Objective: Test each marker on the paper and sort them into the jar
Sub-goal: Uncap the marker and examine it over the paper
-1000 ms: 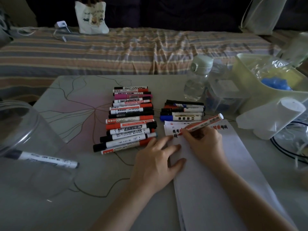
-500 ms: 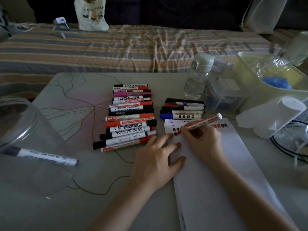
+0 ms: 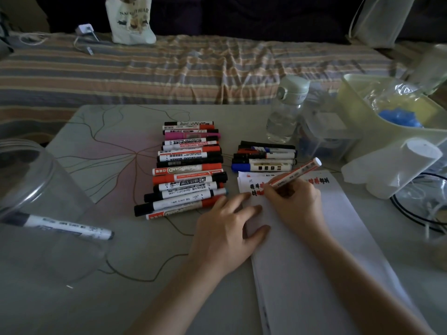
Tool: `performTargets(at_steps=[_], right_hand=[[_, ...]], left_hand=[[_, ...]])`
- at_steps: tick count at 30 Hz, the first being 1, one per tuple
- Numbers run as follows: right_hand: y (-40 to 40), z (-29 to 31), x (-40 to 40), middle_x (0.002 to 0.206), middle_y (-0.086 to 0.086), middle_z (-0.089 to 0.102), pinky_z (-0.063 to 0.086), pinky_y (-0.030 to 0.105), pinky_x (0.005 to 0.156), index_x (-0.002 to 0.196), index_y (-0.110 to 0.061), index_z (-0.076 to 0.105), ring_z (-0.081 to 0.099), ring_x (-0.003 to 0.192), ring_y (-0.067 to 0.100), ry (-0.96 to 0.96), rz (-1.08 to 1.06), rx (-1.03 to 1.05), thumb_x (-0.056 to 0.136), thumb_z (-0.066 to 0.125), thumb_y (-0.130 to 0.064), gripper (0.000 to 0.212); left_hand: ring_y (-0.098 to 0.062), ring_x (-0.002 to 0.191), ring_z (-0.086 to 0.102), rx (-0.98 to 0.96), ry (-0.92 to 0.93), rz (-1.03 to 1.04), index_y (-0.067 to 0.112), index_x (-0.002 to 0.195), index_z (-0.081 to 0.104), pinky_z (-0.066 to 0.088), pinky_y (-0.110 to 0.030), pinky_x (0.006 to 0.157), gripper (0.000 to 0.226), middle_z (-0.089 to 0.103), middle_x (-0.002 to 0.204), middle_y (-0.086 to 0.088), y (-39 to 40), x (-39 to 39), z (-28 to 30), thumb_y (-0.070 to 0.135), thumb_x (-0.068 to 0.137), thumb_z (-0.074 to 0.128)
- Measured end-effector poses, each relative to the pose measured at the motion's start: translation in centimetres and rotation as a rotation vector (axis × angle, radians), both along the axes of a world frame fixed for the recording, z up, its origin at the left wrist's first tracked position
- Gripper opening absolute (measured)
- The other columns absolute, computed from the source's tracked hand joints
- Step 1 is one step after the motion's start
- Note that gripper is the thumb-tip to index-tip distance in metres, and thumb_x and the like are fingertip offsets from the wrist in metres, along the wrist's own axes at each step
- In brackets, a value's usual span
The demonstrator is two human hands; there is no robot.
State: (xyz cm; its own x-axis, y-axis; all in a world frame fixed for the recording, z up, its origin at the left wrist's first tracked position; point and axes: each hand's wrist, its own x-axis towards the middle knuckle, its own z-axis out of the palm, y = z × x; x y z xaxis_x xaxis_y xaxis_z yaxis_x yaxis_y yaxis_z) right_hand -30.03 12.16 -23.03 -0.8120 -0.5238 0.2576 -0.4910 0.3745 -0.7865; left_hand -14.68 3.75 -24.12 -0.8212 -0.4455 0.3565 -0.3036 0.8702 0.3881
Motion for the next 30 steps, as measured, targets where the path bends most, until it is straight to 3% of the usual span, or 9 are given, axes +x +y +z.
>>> performTargets(at_steps=[2,6,12,15,18,22,27,30], right_hand=[[0.1,0.3,0.1,0.068,-0.02,0.063,0.047,0.005,0.061,0.076,-0.024,0.068,0.06,0.067,-0.016,-0.024,0.007,-0.009,0.08,0.076,-0.028,0.009],[0.3,1.0,0.3,0.075,-0.013,0.068,0.056,0.017,0.064,0.075,-0.028,0.064,0.067,0.073,-0.003,-0.107,0.051,-0.056,0.083,0.074,-0.028,0.013],[0.5,3.5,1.2,0.071,-0.003,0.071,0.058,0.031,0.064,0.074,-0.022,0.069,0.068,0.067,0.013,-0.286,0.04,-0.086,0.083,0.074,-0.025,0.011],[1.6,6.4,3.0,0.07,0.012,0.069,0.051,0.032,0.058,0.08,-0.011,0.071,0.058,0.057,0.015,-0.376,0.105,-0.124,0.085,0.073,-0.018,0.009],[3.7,8.9,5.8,0.064,0.003,0.068,0.05,0.023,0.055,0.082,-0.013,0.071,0.057,0.053,0.009,-0.428,0.172,-0.118,0.085,0.073,-0.019,0.007],[6.2,10.4,9.3,0.067,0.002,0.066,0.051,0.025,0.059,0.087,-0.009,0.07,0.058,0.057,0.011,-0.565,0.216,-0.176,0.089,0.067,-0.025,0.017],[8.2,10.6,12.7,0.069,0.005,0.067,0.049,0.028,0.059,0.09,-0.008,0.07,0.059,0.063,0.017,-0.622,0.174,-0.359,0.092,0.063,-0.019,0.014],[8.7,10.3,14.2,0.071,0.008,0.067,0.051,0.031,0.061,0.09,-0.004,0.069,0.061,0.064,0.02,-0.625,0.17,-0.404,0.092,0.063,-0.019,0.016]], left_hand=[[-0.013,0.113,0.054,0.004,0.022,0.005,0.032,0.117,0.065,0.055,-0.03,0.079,0.045,0.055,0.134,0.012,0.1,0.1,0.3,0.059,0.085,0.048],[-0.01,0.106,0.052,0.063,0.101,0.022,0.019,0.11,0.066,0.047,-0.02,0.08,0.039,0.057,0.115,0.006,0.5,0.6,0.5,0.045,0.085,0.051],[-0.018,0.094,0.055,0.121,0.067,0.079,0.009,0.101,0.069,0.047,-0.024,0.077,0.014,0.055,0.105,-0.005,1.2,1.9,0.6,0.015,0.09,0.063],[-0.019,0.093,0.062,0.439,0.108,0.149,0.012,0.101,0.07,0.051,-0.033,0.083,0.013,0.064,0.104,-0.004,1.6,3.0,3.3,0.013,0.093,0.06],[-0.013,0.087,0.067,0.818,0.244,0.192,0.026,0.095,0.067,0.055,-0.033,0.084,0.015,0.071,0.093,0.003,2.1,5.0,6.2,0.012,0.092,0.062],[-0.02,0.087,0.07,1.301,0.462,0.272,0.014,0.097,0.067,0.058,-0.036,0.081,0.011,0.072,0.095,-0.01,3.8,7.4,8.4,0.007,0.089,0.065],[-0.018,0.084,0.072,1.672,0.682,0.305,-0.002,0.103,0.063,0.058,-0.024,0.075,0.017,0.074,0.095,-0.016,5.1,9.7,9.4,0.005,0.088,0.064],[-0.018,0.084,0.073,1.79,0.782,0.307,-0.003,0.105,0.063,0.058,-0.02,0.07,0.02,0.073,0.099,-0.02,5.5,10.3,9.7,0.004,0.086,0.065]])
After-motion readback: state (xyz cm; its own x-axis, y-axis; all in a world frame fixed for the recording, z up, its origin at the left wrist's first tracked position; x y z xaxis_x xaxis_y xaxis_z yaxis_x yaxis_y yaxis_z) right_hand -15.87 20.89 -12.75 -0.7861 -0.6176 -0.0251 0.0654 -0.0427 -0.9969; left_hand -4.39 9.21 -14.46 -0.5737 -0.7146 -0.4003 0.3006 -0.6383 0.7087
